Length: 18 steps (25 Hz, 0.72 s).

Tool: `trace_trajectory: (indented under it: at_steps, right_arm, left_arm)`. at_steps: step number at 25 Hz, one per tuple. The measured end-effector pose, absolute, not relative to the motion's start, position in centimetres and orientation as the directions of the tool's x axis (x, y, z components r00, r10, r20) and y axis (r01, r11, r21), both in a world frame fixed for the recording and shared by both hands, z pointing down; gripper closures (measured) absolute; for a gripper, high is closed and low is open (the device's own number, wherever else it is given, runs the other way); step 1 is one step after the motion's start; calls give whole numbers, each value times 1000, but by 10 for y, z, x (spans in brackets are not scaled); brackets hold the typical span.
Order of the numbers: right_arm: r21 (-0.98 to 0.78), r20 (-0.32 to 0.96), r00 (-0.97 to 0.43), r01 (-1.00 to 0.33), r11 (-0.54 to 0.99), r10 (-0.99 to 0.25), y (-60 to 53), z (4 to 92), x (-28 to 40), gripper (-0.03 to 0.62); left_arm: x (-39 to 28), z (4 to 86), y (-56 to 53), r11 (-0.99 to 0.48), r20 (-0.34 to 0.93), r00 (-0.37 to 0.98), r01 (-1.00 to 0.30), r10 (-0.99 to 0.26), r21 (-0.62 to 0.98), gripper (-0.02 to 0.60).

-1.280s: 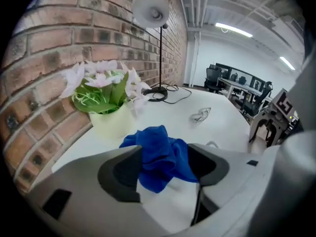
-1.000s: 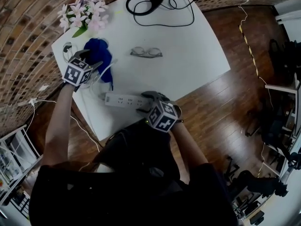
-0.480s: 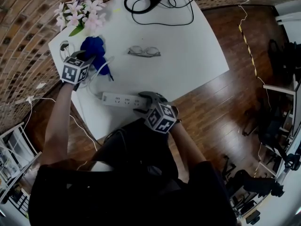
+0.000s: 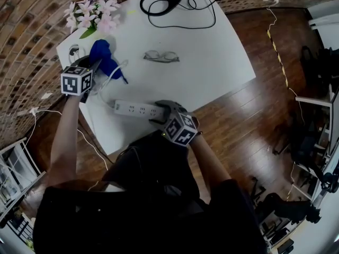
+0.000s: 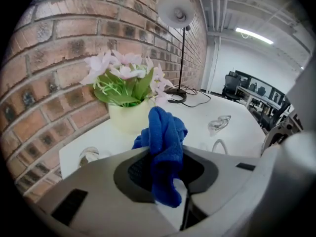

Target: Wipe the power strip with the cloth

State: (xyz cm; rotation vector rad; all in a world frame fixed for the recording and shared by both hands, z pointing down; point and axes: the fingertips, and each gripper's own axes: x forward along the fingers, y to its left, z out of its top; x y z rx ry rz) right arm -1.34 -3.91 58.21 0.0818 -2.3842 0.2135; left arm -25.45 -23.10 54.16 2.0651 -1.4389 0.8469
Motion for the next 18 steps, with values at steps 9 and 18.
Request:
trace_trajectory:
  at_steps: [9, 18]
  right_arm:
    - [-107, 671, -742, -107, 989, -8, -39, 581, -13, 295]
    - [-42, 662, -748, -107, 993, -53, -39, 584, -13, 304]
  left_arm:
    - [-262, 480, -200, -274, 615, 242, -961, -750, 43, 482]
    - [-257, 457, -144, -261, 557, 254, -963, -790, 69, 482]
